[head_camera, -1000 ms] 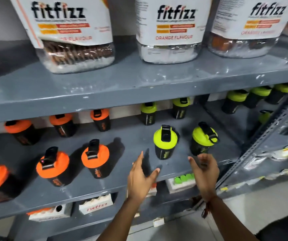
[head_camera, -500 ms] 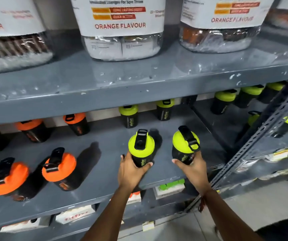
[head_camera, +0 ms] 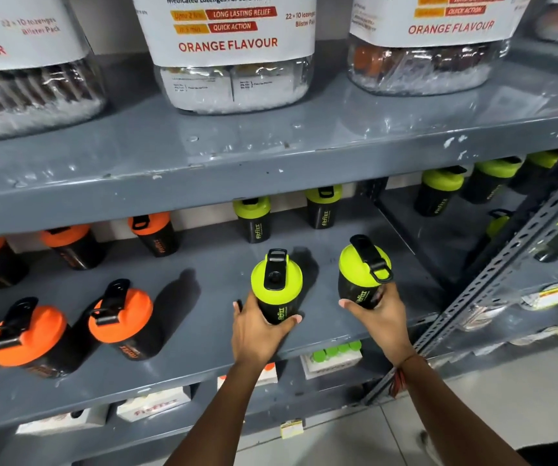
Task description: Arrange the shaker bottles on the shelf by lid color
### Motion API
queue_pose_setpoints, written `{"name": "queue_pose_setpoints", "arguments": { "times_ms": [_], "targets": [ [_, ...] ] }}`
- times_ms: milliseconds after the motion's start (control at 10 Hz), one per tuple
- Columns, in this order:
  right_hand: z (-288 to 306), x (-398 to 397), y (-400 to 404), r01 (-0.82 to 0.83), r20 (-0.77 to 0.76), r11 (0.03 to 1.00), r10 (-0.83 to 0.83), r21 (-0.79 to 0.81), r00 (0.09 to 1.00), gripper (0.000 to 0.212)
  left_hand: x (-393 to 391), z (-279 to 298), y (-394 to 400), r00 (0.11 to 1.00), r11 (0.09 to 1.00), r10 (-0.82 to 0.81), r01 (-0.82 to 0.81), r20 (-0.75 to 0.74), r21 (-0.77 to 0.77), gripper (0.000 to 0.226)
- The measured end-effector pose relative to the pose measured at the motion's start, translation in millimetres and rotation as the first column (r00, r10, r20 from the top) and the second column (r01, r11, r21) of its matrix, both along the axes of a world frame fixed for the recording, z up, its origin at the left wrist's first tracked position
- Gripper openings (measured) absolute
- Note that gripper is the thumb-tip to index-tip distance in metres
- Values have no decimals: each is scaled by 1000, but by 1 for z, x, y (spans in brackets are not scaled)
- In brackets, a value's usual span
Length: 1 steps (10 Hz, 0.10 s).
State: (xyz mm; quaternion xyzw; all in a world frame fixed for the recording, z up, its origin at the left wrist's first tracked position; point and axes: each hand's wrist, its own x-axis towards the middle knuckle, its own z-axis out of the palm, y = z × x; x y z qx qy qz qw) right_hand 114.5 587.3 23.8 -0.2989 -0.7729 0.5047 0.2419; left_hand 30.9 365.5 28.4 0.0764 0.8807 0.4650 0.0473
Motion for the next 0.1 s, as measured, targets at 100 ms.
{"name": "queue_pose_setpoints", "arguments": {
  "times_ms": [100],
  "targets": [
    [-8, 7, -4, 42, -67, 999, -43, -16, 997, 105, 5, -4, -5, 1000, 1000, -7, 7, -8, 7, 112]
  ]
}}
